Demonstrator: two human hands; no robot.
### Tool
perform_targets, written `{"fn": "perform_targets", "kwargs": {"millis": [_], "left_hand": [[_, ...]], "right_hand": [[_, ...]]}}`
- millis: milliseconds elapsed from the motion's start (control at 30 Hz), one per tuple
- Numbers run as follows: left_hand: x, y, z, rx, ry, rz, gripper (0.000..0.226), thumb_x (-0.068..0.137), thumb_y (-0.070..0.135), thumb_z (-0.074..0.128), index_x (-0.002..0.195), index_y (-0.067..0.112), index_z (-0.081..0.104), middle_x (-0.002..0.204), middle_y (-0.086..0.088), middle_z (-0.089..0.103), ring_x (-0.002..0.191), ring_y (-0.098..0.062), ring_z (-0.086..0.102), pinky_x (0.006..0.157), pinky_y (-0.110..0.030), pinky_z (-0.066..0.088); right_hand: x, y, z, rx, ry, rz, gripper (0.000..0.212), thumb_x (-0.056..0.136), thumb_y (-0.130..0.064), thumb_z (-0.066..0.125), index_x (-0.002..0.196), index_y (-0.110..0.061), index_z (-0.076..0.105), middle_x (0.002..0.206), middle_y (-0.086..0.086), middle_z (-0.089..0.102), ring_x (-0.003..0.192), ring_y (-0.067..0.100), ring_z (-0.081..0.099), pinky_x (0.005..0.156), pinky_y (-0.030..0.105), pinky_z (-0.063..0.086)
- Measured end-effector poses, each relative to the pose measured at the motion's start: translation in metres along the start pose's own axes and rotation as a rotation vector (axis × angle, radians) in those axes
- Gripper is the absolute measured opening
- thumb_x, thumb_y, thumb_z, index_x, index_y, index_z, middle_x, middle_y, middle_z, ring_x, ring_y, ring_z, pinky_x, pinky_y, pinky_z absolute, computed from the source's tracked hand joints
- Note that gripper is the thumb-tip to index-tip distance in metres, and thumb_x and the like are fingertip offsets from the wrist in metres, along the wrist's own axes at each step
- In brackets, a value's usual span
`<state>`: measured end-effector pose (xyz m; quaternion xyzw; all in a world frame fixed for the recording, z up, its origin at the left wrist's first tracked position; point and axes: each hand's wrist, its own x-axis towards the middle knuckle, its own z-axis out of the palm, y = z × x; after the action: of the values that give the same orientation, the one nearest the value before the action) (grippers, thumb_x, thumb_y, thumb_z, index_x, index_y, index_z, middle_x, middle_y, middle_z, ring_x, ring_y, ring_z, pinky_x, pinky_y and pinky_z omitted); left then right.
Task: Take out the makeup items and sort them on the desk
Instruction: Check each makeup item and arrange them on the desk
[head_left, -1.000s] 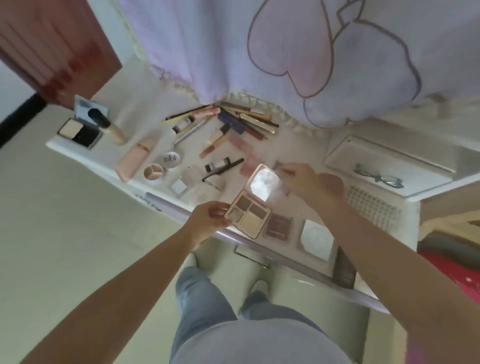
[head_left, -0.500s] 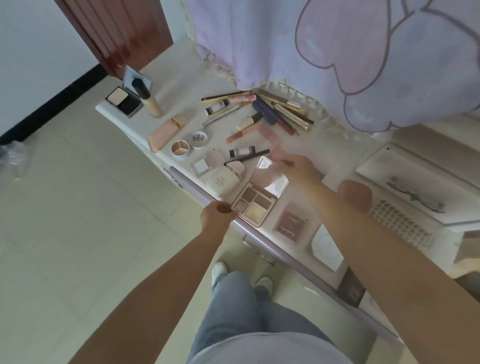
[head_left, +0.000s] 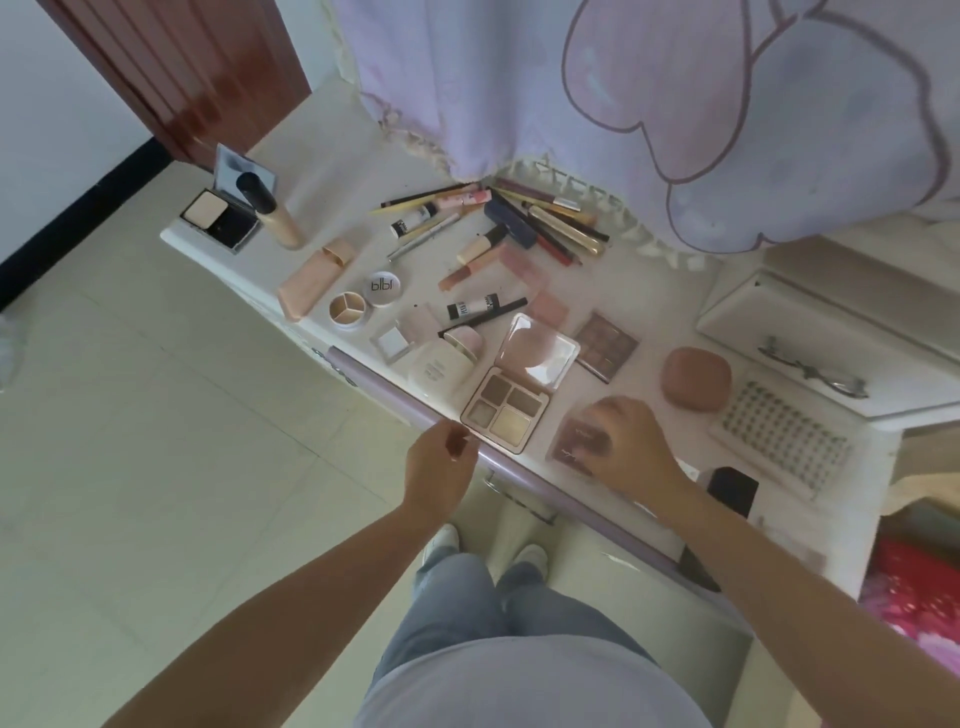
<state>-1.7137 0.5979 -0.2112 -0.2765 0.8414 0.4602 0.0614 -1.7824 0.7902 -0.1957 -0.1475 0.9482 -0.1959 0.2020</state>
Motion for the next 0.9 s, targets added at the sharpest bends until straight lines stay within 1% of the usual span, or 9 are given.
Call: {"fn": "perform_targets", "kwargs": {"millis": [133,267,367,433,500,633,733,833,900], "left_hand": [[-0.003,0.006,0.001,0.149,-0.144,0.217,0.016,0.088,0.008,0.054,0.100,0.002,0.062,0.088,-0.006,0.062,0.077,-0.011,0.052,0.068,-0.011,0.040],[0.000,0.018,0.002,0.247,-0.336,0.328,0.026,0.088,0.010,0.053,0.112,0.006,0.058,0.106,-0.007,0.062,0.085,-0.007,0.047,0.076,-0.013,0.035],[0.006,0.037,-0.002,0.182,-0.487,0.236,0.036,0.090,0.016,0.055,0.124,0.007,0.051,0.111,-0.006,0.057,0.089,-0.010,0.049,0.080,-0.018,0.040],[0.012,0.057,-0.009,-0.077,-0.638,0.006,0.035,0.092,0.020,0.053,0.124,0.006,0.050,0.101,-0.005,0.058,0.083,-0.015,0.055,0.073,-0.023,0.049],[0.016,0.078,-0.017,-0.232,-0.768,-0.114,0.027,0.094,0.024,0.050,0.114,0.007,0.054,0.088,-0.002,0.060,0.075,-0.014,0.060,0.066,-0.022,0.052],[0.019,0.119,-0.027,-0.223,-0.840,0.038,0.007,0.088,0.014,0.059,0.089,0.009,0.062,0.079,-0.004,0.064,0.068,-0.012,0.062,0.062,-0.017,0.053],[0.014,0.148,-0.032,-0.408,-0.798,0.038,0.005,0.087,0.000,0.056,0.084,0.002,0.059,0.074,-0.007,0.066,0.058,-0.011,0.066,0.057,-0.017,0.055],[0.006,0.178,-0.037,-0.627,-0.737,0.058,0.016,0.084,-0.012,0.053,0.077,0.002,0.052,0.075,-0.013,0.061,0.047,-0.009,0.065,0.055,-0.017,0.056],[0.002,0.200,-0.040,-0.658,-0.754,0.134,0.013,0.084,-0.011,0.055,0.082,0.002,0.050,0.080,-0.014,0.059,0.052,-0.010,0.067,0.060,-0.018,0.057]], "right_hand": [[-0.011,0.000,0.011,-0.301,-0.132,0.005,0.058,0.084,-0.034,0.058,0.134,-0.017,0.036,0.137,0.005,0.040,0.125,0.023,0.036,0.103,0.034,0.031],[-0.014,-0.003,0.012,-0.160,-0.085,0.030,0.058,0.073,-0.025,0.066,0.126,-0.008,0.050,0.122,0.013,0.053,0.112,0.031,0.049,0.096,0.035,0.038],[-0.021,-0.003,0.004,0.050,-0.068,0.025,0.056,0.053,-0.027,0.061,0.099,0.004,0.066,0.092,0.021,0.066,0.082,0.040,0.064,0.081,0.028,0.043],[-0.030,-0.011,-0.016,0.090,0.005,-0.066,0.059,0.053,-0.019,0.063,0.106,0.005,0.063,0.106,0.021,0.064,0.094,0.034,0.063,0.089,0.011,0.033],[-0.038,-0.019,-0.040,0.132,0.013,-0.133,0.064,0.065,-0.016,0.065,0.126,-0.004,0.050,0.131,0.005,0.048,0.118,0.016,0.047,0.095,0.009,0.025],[-0.053,-0.027,-0.074,0.145,0.076,-0.262,0.052,0.068,-0.006,0.061,0.120,-0.006,0.057,0.128,-0.002,0.043,0.116,-0.006,0.035,0.094,-0.003,0.022],[-0.057,-0.026,-0.093,0.389,0.289,-0.120,0.040,0.071,0.002,0.057,0.110,-0.009,0.063,0.118,-0.010,0.048,0.097,-0.018,0.044,0.080,-0.006,0.035],[-0.055,-0.041,-0.119,0.856,0.435,0.081,0.027,0.084,0.013,0.051,0.093,-0.010,0.062,0.079,-0.007,0.065,0.053,-0.007,0.060,0.053,0.011,0.049],[-0.048,-0.047,-0.136,0.968,0.553,0.135,0.023,0.085,0.013,0.049,0.095,-0.006,0.059,0.075,0.001,0.061,0.044,-0.003,0.057,0.045,0.010,0.047]]}}
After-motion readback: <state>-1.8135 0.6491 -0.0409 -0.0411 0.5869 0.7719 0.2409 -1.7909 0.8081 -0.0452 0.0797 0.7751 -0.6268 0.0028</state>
